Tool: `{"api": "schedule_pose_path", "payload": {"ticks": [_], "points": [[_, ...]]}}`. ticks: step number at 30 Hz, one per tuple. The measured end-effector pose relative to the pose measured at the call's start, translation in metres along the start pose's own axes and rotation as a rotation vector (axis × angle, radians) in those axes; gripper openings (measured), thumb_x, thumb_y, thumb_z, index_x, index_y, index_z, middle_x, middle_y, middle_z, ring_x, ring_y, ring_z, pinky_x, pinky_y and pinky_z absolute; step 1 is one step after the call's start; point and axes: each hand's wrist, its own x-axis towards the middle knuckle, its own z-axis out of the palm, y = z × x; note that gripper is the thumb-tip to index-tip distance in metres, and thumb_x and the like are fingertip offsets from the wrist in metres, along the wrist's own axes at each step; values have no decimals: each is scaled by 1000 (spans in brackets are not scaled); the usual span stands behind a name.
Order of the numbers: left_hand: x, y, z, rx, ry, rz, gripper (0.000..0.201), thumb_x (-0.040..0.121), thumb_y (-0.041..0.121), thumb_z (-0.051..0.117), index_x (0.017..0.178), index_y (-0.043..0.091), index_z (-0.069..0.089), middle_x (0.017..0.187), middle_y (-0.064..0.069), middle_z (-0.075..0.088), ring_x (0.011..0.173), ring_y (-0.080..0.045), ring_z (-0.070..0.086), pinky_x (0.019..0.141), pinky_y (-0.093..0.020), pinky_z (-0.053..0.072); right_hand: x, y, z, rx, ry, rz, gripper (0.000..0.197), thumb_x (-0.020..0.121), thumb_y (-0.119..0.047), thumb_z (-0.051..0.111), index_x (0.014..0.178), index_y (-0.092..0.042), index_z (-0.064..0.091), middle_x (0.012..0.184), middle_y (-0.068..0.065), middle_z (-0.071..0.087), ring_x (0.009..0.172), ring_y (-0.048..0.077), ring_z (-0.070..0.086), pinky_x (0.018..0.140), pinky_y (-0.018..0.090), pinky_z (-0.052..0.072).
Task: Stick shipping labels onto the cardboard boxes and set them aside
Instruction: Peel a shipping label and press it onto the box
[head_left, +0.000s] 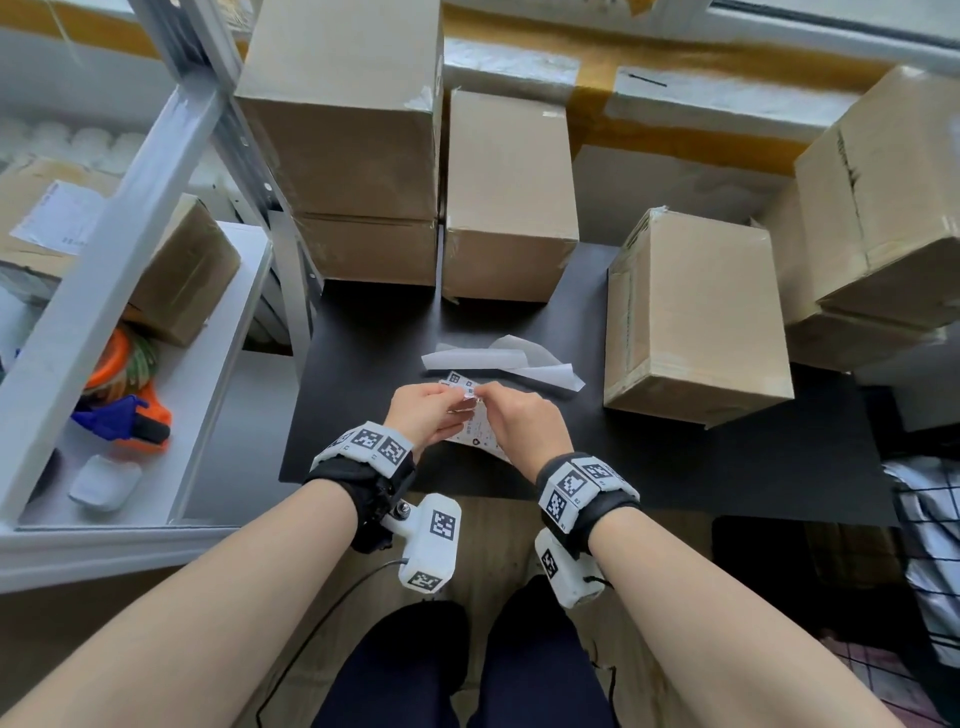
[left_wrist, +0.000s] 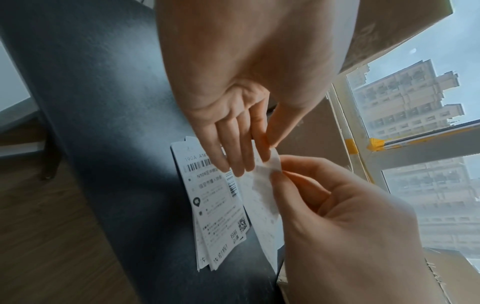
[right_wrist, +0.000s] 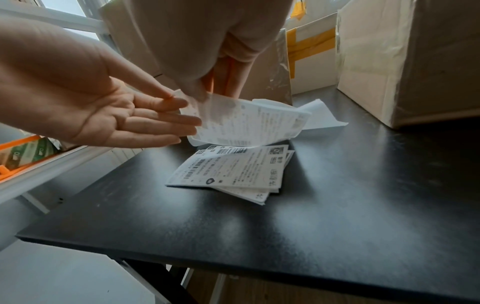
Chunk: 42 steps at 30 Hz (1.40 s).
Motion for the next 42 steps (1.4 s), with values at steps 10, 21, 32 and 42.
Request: {"api": "schedule_pose_path", "payload": {"ticks": [10, 21, 32, 42], "points": [[-5, 5, 5, 122, 13, 132, 15, 91, 10, 55, 92, 2, 67, 100, -15, 69, 96, -22, 66, 86, -30, 52, 2, 4, -6, 200, -46, 169, 22, 92, -16, 51, 110, -14, 64, 98, 9, 72, 91, 30, 66, 77, 43, 53], [-16, 35, 10, 336, -3, 377, 14, 77, 13, 75, 84, 1, 73, 86, -22, 70, 77, -20, 64, 82, -34, 53, 16, 4, -44, 619, -5, 413, 24, 80, -23, 74, 98, -9, 72, 92, 5, 73, 83, 11, 66, 77, 18, 51], [-25, 45, 17, 312, 30, 400, 0, 77, 1, 70, 76, 1, 70, 74, -19, 70, 64, -18, 66, 67, -28, 55, 16, 7, -53, 732, 96, 523, 9, 87, -15, 63, 84, -11, 70, 78, 3, 69, 76, 19, 66, 79, 37, 58], [-14, 34, 7, 244, 54, 355, 6, 79, -3, 67, 82, 1, 70, 69, -11, 66, 57, -11, 64, 57, -15, 52, 12, 21, -55, 922, 232, 672, 13, 94, -11, 52, 82, -13, 56, 91, 17, 68, 84, 27, 69, 74, 36, 59]]}}
